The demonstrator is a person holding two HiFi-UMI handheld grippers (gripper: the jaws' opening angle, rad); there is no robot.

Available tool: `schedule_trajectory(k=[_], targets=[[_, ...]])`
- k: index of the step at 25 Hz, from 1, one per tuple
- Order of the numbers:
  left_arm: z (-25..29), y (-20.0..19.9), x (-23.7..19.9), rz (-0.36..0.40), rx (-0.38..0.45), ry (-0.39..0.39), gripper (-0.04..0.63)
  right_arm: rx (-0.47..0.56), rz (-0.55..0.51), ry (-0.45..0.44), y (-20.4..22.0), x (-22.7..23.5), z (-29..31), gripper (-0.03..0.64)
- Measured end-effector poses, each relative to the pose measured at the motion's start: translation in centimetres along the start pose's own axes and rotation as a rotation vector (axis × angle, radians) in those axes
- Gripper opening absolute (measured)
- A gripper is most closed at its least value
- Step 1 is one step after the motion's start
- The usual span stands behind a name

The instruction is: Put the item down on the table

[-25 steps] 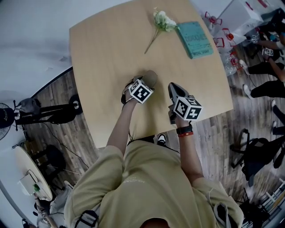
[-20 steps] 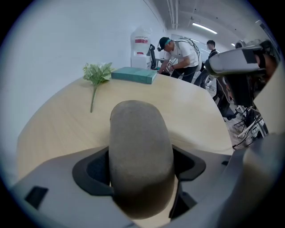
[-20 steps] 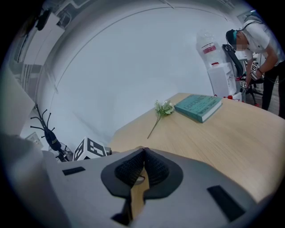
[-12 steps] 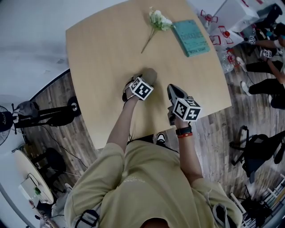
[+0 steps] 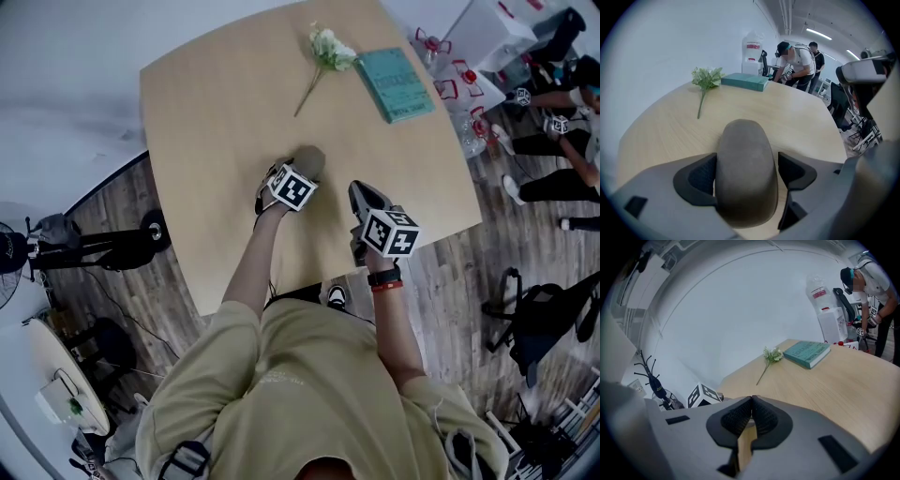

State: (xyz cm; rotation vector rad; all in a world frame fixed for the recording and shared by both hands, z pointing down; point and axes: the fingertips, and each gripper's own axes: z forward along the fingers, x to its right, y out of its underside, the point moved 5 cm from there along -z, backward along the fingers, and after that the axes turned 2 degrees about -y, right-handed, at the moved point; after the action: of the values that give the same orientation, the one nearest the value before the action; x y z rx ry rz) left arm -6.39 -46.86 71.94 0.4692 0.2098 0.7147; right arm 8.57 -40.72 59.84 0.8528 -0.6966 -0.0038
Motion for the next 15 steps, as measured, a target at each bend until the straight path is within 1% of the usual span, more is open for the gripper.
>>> schedule_trajectory(k=[5,8,10,15], targets=[[-2.6,0.4,0.5,-0.014,0.038,-0.044,0.380,0.015,-0.022,-0.020,0.1,-1.6,-1.6,0.014],[-4.5,0.5,1.0,-0.032,0.107,-0.084,0.380,0.029,-0.044,-0.029,0.2,-2.4,-2.8,0.014],[-6.0,0.8,1.7,-0.062,0.157,-0.092,0.380,0.036,-0.058,-0.035,0.4,-3.0,-3.8,0.014],[-9.9,2.4,4.0,-0.119,0.234,-0.112,0.380,0.067,-0.099,-0.046,0.6,-4.8,-6.4,0.014]])
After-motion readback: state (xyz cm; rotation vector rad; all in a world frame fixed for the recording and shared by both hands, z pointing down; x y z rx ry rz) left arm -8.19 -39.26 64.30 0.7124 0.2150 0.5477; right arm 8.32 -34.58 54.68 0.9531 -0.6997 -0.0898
